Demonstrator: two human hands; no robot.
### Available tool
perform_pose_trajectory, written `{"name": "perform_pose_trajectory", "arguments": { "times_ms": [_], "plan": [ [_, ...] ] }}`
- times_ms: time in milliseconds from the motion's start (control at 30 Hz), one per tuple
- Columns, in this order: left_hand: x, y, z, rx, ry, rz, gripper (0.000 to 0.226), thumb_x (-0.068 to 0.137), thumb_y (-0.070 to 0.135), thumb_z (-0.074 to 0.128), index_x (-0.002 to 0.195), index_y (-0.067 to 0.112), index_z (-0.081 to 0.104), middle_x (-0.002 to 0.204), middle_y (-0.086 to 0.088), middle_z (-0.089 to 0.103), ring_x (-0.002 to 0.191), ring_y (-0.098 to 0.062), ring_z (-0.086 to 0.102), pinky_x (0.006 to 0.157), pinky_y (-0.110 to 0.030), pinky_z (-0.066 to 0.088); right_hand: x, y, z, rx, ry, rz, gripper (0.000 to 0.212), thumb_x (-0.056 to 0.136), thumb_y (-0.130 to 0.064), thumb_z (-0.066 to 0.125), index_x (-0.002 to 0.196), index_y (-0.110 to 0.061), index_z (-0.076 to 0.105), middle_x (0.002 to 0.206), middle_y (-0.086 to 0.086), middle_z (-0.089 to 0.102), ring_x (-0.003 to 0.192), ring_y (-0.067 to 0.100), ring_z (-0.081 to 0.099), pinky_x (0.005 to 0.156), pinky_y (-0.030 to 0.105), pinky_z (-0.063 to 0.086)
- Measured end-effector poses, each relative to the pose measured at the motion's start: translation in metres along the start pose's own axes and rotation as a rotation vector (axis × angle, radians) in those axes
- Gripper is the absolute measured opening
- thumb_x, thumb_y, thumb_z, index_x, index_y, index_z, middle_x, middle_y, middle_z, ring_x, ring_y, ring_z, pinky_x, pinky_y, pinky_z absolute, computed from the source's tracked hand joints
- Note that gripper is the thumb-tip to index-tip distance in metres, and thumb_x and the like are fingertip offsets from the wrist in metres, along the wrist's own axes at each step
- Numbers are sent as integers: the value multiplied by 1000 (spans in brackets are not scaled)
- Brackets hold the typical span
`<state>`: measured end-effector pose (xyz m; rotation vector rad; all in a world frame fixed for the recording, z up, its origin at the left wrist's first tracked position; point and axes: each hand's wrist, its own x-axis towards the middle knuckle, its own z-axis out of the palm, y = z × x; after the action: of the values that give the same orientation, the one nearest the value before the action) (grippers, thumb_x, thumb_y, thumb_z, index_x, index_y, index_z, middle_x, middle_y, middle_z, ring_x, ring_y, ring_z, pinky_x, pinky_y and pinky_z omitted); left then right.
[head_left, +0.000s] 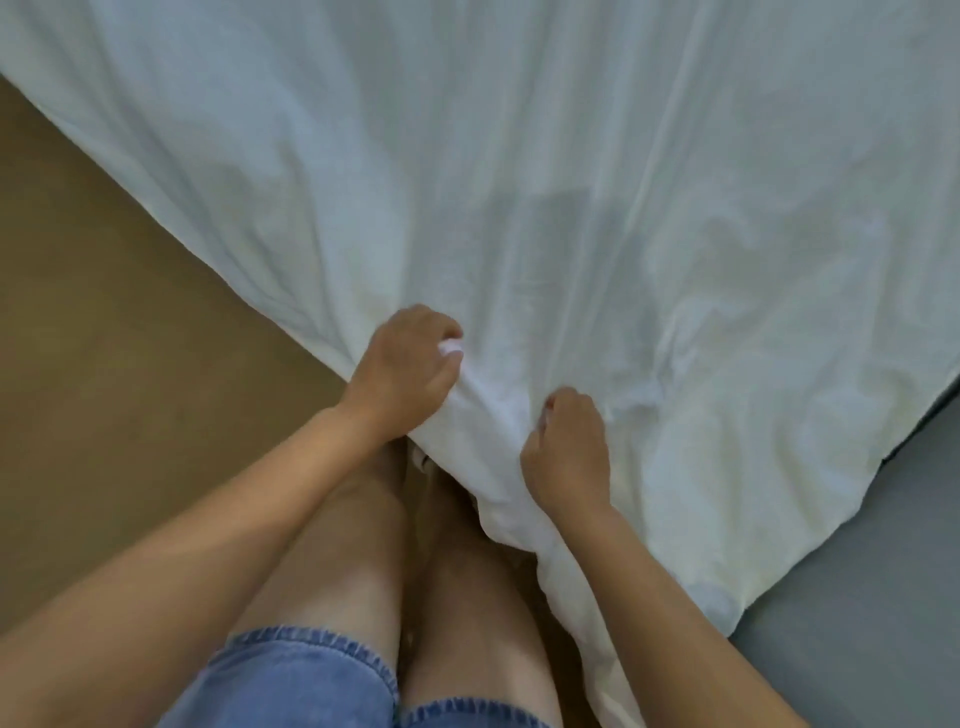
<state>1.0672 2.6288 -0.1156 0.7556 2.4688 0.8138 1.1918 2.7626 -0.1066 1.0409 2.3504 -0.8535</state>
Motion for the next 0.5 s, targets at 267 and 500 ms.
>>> {"name": "perform_pose_trajectory", "arguments": {
  "times_ms": [267,500],
  "plan": [
    [-3,-63,-3,-917,496,-1144,95,71,49,77,142,11,27,138,-5,44,126,-23,45,101,-31,38,26,-82,18,-26,-27,-393,42,93,-39,52,117,-6,52,112,8,51,102,21,46,88,30,38],
    [26,-67,-7,-1281,491,-1162,38,71,40,79,91,18,55,95,3,65,89,-19,64,77,-31,53,35,-108,33,-131,39,-381,16,99,-22,43,88,-11,47,92,2,45,85,17,43,74,28,38]
  ]
}}
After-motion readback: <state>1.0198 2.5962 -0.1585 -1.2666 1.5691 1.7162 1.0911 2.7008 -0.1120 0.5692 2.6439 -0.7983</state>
